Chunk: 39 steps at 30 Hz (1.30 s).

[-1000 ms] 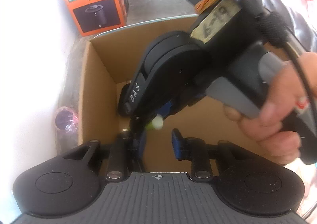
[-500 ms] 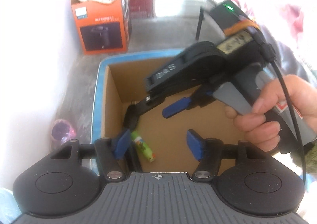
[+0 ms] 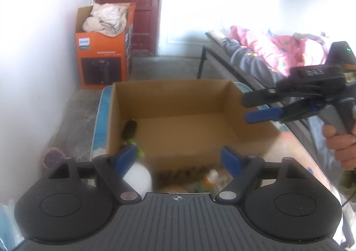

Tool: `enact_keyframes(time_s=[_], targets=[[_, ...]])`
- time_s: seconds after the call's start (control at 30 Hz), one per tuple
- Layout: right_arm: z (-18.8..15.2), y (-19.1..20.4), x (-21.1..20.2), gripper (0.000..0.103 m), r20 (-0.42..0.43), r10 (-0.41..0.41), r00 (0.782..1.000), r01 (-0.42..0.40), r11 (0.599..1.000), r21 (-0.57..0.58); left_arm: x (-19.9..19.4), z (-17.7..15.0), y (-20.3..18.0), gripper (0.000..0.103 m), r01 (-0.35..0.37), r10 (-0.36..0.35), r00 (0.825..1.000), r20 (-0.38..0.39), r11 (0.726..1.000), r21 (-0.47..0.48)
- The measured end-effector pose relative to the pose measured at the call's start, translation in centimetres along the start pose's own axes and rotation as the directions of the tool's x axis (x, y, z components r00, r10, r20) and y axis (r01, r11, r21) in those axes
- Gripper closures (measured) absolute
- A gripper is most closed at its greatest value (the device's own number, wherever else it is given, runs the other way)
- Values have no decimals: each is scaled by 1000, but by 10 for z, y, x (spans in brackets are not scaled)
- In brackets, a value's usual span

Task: Organize rigid objects
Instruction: 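Move the open right tool back toward the pink cup and tape roll, then close the right tool on the rim of the black tape roll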

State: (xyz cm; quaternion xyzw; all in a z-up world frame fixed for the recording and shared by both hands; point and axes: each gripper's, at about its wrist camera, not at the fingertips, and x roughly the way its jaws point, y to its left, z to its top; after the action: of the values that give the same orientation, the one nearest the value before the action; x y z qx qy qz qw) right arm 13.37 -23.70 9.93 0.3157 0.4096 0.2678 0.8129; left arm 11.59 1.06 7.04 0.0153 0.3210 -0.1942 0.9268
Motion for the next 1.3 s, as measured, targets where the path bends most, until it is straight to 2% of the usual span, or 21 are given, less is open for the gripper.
enact_keyframes(time_s=[0.1,0.2,0.33,0.4,0.5,0.73,0.8,0.87,1.03,1.13,1.3], targets=[[-34,-4,-30,42,46,-42,998,41,999,11,-19,-23,-19,13,7,-7,1000,6,1000,16],[-71,-14,-43,42,93,-99,991,96,995,38,-21,-46,-33,12,38,-37,999,-26,999,18],[-116,-31,-34,42,101,-173,980,167,984,64,-19,-74,-53,12,88,-85,993,-77,996,35],[-134,-32,-25,44,90,-233,968,230,972,38,-19,-86,-64,12,121,-115,988,-99,991,60],[-147,-28,-13,49,70,-268,961,270,963,-16,-13,-102,-81,14,165,-149,978,-147,981,101],[-157,-18,19,63,51,-325,944,328,923,-203,6,-122,-107,29,210,-177,962,-208,967,148],[-157,-19,30,71,31,-330,944,327,914,-239,12,-125,-110,33,186,-149,964,-220,969,161],[-158,-20,39,75,13,-342,940,332,903,-273,20,-127,-115,36,162,-119,966,-229,970,182],[-162,-18,57,83,-8,-398,917,367,853,-371,26,-131,-119,36,147,-96,968,-232,967,210],[-165,-14,58,84,12,-416,909,382,822,-422,27,-133,-121,35,136,-83,971,-224,963,234],[-164,-18,52,84,26,-433,901,400,806,-437,31,-130,-128,35,149,-93,970,-223,958,247]])
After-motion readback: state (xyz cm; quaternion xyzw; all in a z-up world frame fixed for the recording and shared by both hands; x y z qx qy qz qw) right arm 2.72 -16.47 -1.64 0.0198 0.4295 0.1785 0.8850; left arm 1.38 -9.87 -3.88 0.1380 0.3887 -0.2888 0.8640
